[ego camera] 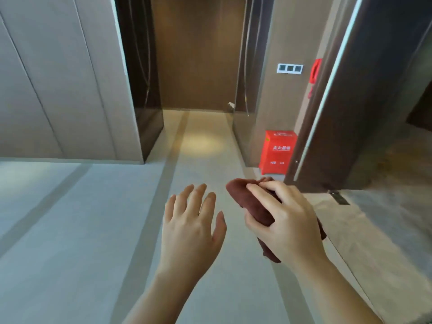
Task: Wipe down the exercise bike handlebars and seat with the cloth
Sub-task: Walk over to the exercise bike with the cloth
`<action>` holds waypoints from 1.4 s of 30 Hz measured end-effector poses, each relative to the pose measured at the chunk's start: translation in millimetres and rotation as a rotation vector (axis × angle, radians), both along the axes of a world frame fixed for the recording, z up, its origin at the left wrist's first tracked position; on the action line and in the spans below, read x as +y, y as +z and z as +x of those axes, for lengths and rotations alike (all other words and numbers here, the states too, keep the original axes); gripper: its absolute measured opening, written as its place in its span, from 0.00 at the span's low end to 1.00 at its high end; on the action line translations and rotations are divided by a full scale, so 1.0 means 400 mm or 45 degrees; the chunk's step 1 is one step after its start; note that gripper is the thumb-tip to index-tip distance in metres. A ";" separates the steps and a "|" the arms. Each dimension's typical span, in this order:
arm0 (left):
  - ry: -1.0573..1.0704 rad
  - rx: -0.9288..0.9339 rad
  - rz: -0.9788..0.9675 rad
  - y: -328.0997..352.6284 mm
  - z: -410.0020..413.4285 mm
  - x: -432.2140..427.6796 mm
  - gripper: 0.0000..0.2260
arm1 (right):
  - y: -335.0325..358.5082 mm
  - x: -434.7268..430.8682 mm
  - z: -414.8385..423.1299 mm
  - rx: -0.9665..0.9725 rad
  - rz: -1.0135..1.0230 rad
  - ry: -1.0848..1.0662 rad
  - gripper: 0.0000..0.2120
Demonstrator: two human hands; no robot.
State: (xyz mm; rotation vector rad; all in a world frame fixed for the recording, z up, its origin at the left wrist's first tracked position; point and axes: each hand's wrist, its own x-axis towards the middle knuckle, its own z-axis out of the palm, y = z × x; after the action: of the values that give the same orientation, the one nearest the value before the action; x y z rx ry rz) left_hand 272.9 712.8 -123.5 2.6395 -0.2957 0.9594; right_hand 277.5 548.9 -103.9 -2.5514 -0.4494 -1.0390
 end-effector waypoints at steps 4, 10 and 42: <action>0.159 -0.003 0.012 -0.008 0.056 0.158 0.17 | -0.011 0.168 0.117 -0.011 0.013 0.143 0.18; 0.450 -0.035 0.070 0.019 0.177 0.434 0.15 | -0.001 0.456 0.311 0.000 0.006 0.398 0.17; 1.248 -0.055 -0.003 0.009 0.460 2.138 0.15 | -0.002 2.327 0.786 -0.069 0.024 1.146 0.18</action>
State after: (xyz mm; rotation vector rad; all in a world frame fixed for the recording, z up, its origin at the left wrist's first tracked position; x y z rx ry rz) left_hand 457.1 1567.9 -119.8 2.7214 1.0827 1.2398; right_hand 591.9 1479.5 -104.7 -1.9180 -1.4073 -0.7335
